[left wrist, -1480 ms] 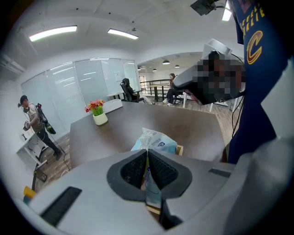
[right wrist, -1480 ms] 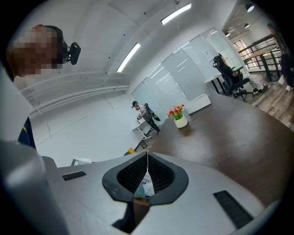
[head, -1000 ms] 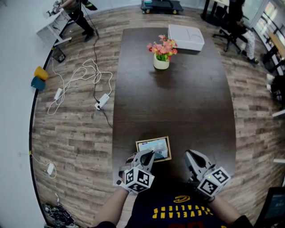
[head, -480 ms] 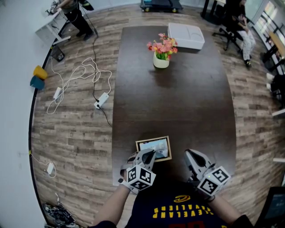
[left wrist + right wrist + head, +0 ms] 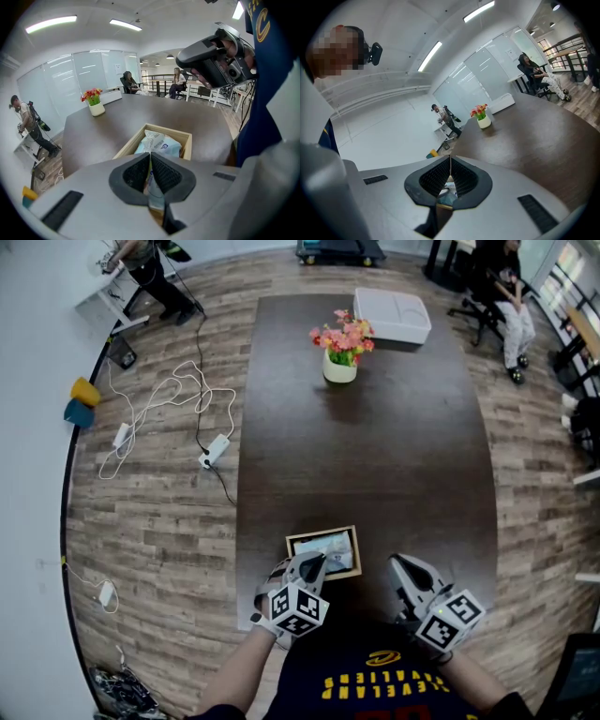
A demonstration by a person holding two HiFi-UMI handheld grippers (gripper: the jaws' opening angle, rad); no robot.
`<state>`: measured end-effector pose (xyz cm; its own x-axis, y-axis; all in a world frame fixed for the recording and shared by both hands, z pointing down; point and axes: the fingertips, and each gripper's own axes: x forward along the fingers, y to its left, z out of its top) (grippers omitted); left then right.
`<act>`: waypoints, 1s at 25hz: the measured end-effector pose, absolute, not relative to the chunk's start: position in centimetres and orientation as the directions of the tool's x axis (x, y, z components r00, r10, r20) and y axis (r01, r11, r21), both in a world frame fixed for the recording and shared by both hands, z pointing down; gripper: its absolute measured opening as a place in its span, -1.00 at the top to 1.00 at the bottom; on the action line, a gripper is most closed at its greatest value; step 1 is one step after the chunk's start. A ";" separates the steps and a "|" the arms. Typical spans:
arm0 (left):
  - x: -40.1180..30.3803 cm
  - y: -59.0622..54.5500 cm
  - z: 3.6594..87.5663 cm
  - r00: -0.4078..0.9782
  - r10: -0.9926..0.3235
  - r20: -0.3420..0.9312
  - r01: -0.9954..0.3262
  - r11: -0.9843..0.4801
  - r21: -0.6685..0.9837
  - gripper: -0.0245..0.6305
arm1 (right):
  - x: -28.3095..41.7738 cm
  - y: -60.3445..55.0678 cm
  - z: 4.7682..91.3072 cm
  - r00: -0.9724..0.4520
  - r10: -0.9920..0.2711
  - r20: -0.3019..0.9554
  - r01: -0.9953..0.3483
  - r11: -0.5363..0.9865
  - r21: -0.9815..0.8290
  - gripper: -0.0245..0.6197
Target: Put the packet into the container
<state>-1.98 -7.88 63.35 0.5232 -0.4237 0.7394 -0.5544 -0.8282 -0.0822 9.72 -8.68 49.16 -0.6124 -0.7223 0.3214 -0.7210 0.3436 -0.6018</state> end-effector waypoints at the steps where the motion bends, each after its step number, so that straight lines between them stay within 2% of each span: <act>1: -2.0 -7.9 63.5 0.519 -0.423 0.743 -0.556 -0.827 -0.083 0.90 | 9.7 -8.7 49.2 -0.613 -0.723 0.320 -0.720 0.344 -0.602 0.89; 13: -2.3 -8.1 64.1 0.505 -0.436 0.745 -0.586 -0.807 -0.075 0.89 | 9.7 -8.4 48.9 -0.615 -0.723 0.315 -0.717 0.346 -0.605 0.89; 15: -2.4 -8.2 64.0 0.504 -0.441 0.742 -0.607 -0.793 -0.059 0.84 | 9.7 -8.4 48.8 -0.616 -0.723 0.313 -0.716 0.348 -0.606 0.89; 19: -2.5 -8.5 63.1 0.516 -0.449 0.730 -0.637 -0.770 -0.023 0.58 | 9.7 -8.6 48.5 -0.621 -0.721 0.308 -0.709 0.349 -0.612 0.89; 25: -2.7 -8.7 59.7 0.545 -0.496 0.676 -0.707 -0.705 0.053 0.54 | 9.7 -8.4 48.5 -0.626 -0.718 0.303 -0.702 0.351 -0.619 0.89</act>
<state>-2.73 -8.74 59.74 0.5454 -0.4961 0.6755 -0.7074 -0.7048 0.0535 9.74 -8.43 48.46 -0.6264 -0.7184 0.3025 -0.7021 0.3513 -0.6195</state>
